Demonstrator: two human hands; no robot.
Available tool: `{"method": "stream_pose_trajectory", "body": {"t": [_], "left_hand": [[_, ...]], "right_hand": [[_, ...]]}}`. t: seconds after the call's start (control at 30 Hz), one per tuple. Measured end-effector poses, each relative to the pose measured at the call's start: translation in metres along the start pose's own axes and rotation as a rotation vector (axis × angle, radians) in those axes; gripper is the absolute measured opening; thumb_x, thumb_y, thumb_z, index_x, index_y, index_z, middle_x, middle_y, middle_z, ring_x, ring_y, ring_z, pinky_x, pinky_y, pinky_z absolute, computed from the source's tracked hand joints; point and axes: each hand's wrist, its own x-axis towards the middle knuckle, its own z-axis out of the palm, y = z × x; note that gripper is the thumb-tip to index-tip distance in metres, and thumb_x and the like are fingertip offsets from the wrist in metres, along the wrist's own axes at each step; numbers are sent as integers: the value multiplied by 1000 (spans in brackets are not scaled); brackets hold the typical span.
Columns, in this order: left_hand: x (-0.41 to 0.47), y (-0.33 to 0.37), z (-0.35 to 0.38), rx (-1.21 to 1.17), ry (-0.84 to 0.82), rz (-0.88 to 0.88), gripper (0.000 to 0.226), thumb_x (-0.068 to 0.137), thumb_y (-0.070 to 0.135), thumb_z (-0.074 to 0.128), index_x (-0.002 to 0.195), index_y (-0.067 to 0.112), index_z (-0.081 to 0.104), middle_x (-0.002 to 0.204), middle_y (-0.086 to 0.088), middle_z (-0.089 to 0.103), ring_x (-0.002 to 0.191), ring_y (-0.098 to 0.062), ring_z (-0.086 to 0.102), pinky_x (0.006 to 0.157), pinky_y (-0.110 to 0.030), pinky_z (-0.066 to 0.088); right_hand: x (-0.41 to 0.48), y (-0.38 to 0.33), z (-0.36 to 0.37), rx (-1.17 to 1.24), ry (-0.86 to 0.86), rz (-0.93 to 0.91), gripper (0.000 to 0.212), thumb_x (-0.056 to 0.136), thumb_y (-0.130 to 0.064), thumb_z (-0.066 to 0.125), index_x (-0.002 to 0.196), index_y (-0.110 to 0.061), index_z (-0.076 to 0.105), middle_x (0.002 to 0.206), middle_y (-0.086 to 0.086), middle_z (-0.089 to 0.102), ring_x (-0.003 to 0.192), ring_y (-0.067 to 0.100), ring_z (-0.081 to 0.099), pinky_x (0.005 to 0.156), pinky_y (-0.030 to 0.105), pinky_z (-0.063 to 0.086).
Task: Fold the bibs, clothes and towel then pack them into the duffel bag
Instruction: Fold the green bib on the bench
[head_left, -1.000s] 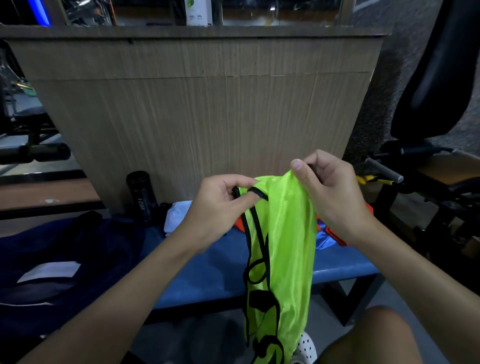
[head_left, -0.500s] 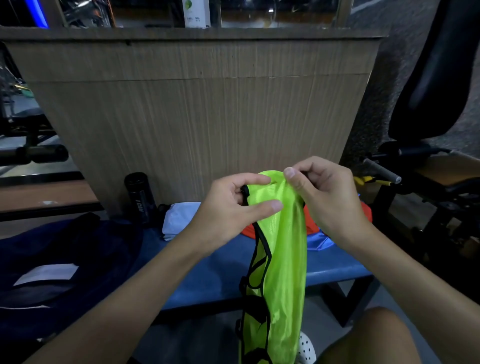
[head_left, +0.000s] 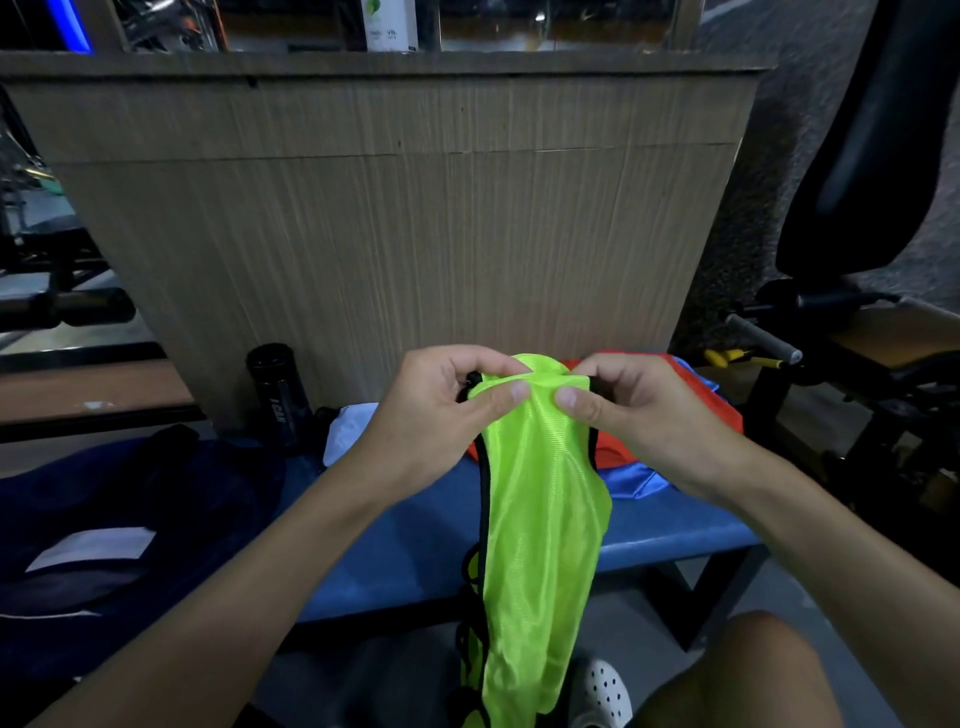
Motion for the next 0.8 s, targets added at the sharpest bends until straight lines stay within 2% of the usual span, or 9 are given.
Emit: {"method": "stream_pose_trajectory", "body": {"t": [0.1, 0.2, 0.23, 0.27, 0.37, 0.4, 0.5, 0.63, 0.8], "left_hand": [[0, -3, -3, 4, 1, -33, 8, 78, 19, 77, 85, 17, 73, 81, 0, 74, 79, -8, 65, 76, -25, 54], [-1, -13, -9, 43, 34, -64, 28, 74, 39, 85, 80, 14, 74, 86, -27, 69, 75, -24, 58, 70, -48, 51], [-2, -15, -10, 52, 41, -71, 31, 75, 41, 83, 82, 12, 73, 88, -28, 68, 75, -26, 58, 69, -54, 52], [-2, -16, -10, 59, 53, -66, 30, 78, 39, 83, 81, 11, 73, 88, -26, 69, 73, -25, 58, 67, -53, 53], [-3, -15, -10, 64, 100, -33, 18, 78, 25, 76, 77, 8, 70, 72, -15, 66, 64, -15, 55, 55, -23, 49], [-3, -14, -10, 69, 110, -24, 15, 79, 22, 75, 75, 9, 69, 68, -12, 63, 62, -13, 53, 54, -19, 46], [-2, -13, -12, 76, 119, 3, 12, 77, 25, 75, 74, 15, 69, 64, -5, 63, 62, -12, 54, 57, -22, 45], [-1, -17, -13, 27, 118, 3, 21, 79, 16, 80, 85, 22, 61, 72, 0, 68, 69, -14, 60, 66, -28, 48], [-4, -17, -13, -60, 114, -35, 35, 84, -9, 69, 98, 17, 52, 82, -2, 74, 78, -13, 69, 78, -26, 57]], "right_hand": [[1, -1, 1, 14, 76, -13, 27, 78, -20, 70, 84, 5, 67, 82, 23, 67, 77, 20, 58, 73, 38, 48], [3, -4, 1, -21, 139, -43, 22, 74, -21, 72, 80, 0, 68, 76, 22, 67, 73, 20, 58, 71, 40, 48], [3, -4, 2, -33, 145, -47, 21, 74, -22, 73, 79, -2, 69, 76, 22, 67, 72, 20, 57, 71, 41, 48], [3, -5, 3, -40, 151, -46, 20, 74, -23, 73, 78, -4, 69, 74, 18, 67, 72, 19, 57, 70, 41, 47], [3, -4, 5, -54, 167, -40, 17, 72, -23, 74, 76, -8, 67, 74, 9, 66, 70, 17, 56, 69, 38, 47], [4, -4, 5, -61, 169, -39, 16, 72, -21, 74, 76, -9, 65, 73, 10, 65, 70, 18, 55, 69, 39, 46], [5, -4, 4, -148, 168, -37, 20, 77, -5, 77, 73, -13, 59, 72, 12, 60, 67, 19, 52, 65, 42, 45], [7, -3, 1, -264, 189, -65, 29, 80, -1, 77, 75, -19, 55, 70, 8, 58, 65, 18, 51, 61, 48, 47], [6, -7, 0, -148, 165, -68, 33, 81, 10, 70, 92, -19, 59, 85, 2, 62, 77, 8, 58, 74, 24, 49]]}}
